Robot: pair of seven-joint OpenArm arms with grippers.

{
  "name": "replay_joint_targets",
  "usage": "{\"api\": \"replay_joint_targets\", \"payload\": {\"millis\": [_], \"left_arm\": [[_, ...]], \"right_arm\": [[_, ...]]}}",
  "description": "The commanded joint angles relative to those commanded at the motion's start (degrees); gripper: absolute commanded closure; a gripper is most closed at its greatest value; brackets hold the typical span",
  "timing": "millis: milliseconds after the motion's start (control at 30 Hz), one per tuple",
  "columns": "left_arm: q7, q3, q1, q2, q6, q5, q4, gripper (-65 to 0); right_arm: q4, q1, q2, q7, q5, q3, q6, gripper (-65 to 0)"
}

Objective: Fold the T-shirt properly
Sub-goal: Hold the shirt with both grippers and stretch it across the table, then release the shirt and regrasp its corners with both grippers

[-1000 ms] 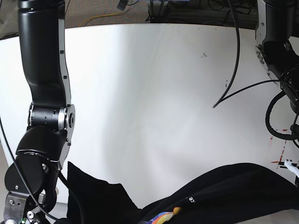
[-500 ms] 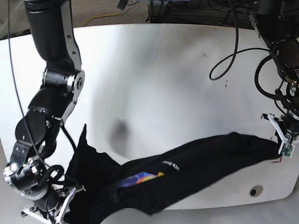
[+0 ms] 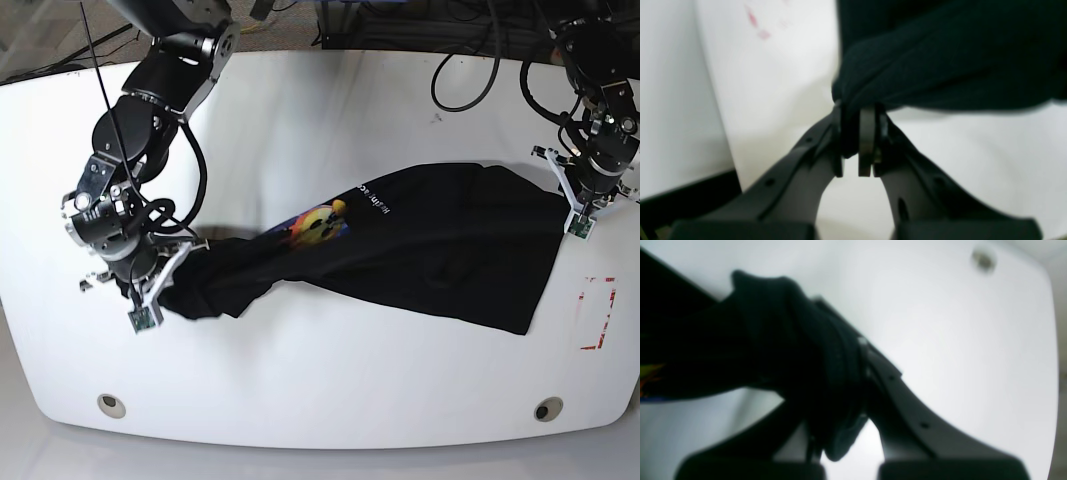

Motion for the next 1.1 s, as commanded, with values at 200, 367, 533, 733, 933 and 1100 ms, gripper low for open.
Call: {"api": "replay_joint_targets", "payload": {"millis": [200,367,533,733,933,1100], "left_arm": [[0.0,-0.53,6.15,0.18,0.0,0.0,0.0,0.0],[0.0,-2.29,10.02,0.35,0.0,0.0,0.0,-0.1],[0.0,-5.01,12.84,2.29,-0.97,0.0,0.0,-0.4],[0.09,-7.12,14.07,2.55,-6.11,0.44,-0.7,-3.2],[0.0,-7.21,15.03,2.55,-6.11,0.18,-0.88,-15.1],[0.0,-7.21,15.12,2.55,-6.11,0.35,-1.05,-16.7]], "right_arm": [[0.79,-8.53,0.0,0.09,6.33,4.04,0.0,0.0],[0.79,-13.8,0.26,0.09,9.49,5.27,0.0,0.0],[0.97,-18.73,0.18,0.0,9.76,5.27,0.0,0.0],[1.23,-22.77,0.0,0.09,9.76,5.27,0.0,0.0],[1.23,-24.35,0.0,0.09,9.76,5.27,0.0,0.0],[1.23,-26.11,0.0,0.09,9.76,5.27,0.0,0.0]]}}
